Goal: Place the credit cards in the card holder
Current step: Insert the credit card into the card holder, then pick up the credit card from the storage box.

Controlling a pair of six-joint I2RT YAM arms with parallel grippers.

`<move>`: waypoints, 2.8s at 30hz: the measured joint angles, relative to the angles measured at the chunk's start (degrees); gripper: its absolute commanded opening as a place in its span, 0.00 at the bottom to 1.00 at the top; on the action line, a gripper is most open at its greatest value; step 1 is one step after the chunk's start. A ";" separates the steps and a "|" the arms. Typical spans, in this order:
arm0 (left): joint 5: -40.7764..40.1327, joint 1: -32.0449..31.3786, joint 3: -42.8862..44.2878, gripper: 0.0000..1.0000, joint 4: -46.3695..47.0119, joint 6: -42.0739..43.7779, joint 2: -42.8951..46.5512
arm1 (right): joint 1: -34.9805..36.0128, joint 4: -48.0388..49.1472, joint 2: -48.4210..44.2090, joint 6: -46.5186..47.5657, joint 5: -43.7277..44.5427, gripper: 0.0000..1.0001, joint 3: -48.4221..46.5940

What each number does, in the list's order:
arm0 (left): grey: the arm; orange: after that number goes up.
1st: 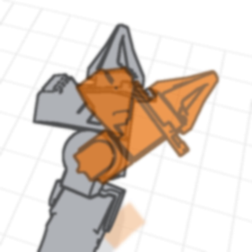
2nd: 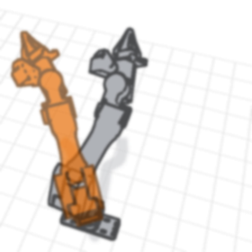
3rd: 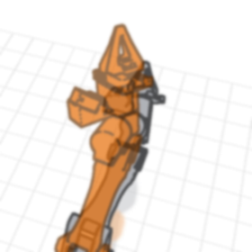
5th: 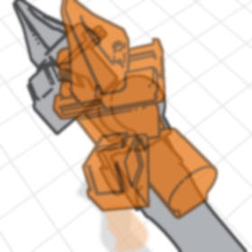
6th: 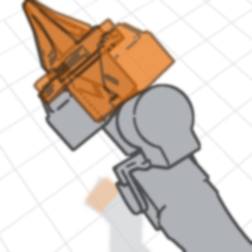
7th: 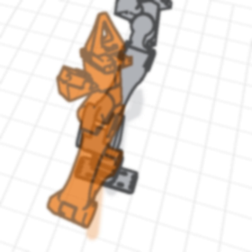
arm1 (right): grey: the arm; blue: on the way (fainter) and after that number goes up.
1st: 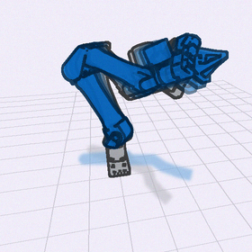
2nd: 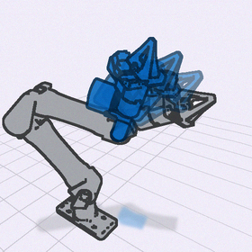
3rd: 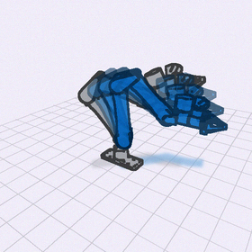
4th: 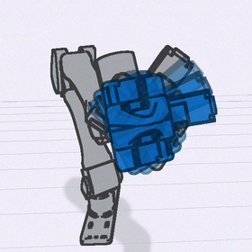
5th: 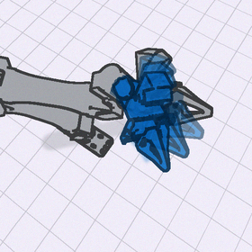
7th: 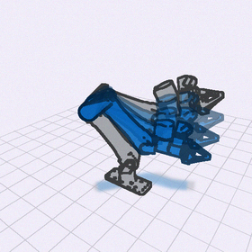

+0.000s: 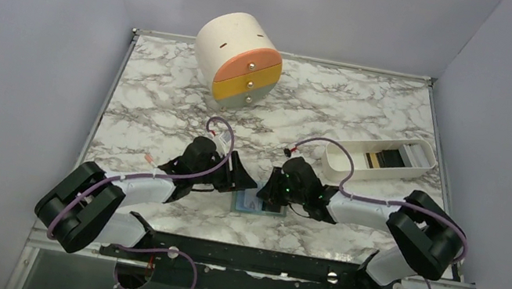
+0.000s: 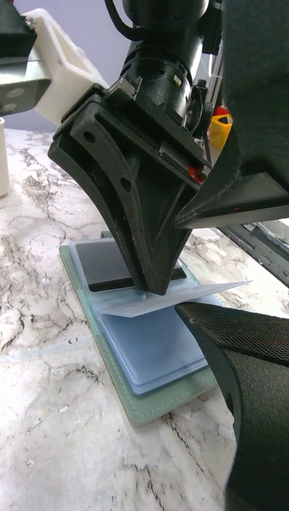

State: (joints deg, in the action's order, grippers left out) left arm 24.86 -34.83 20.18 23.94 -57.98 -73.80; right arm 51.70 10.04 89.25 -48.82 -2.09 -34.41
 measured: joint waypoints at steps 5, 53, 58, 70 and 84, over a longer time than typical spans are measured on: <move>0.63 -0.13 0.02 0.51 0.37 -0.44 0.13 | 0.00 -4.59 -4.79 2.84 2.43 0.31 0.00; -13.07 -9.05 11.26 0.99 -26.60 15.58 8.96 | -45.33 -26.86 -8.66 50.80 27.71 0.52 -23.63; -14.53 -9.05 12.04 0.99 -31.06 17.90 11.72 | -49.09 -27.15 -5.11 55.15 29.27 0.52 -23.56; -15.28 -9.05 13.20 0.99 -36.57 21.22 14.93 | -52.63 -23.26 3.15 66.38 30.36 0.52 -20.65; -15.47 -9.05 13.20 0.99 -36.92 21.73 16.65 | -55.21 -19.15 9.66 71.28 35.23 0.41 -22.21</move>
State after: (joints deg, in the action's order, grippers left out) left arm 9.39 -43.88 33.39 -12.97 -36.25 -57.14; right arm -3.51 -9.10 98.91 22.46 33.15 -56.62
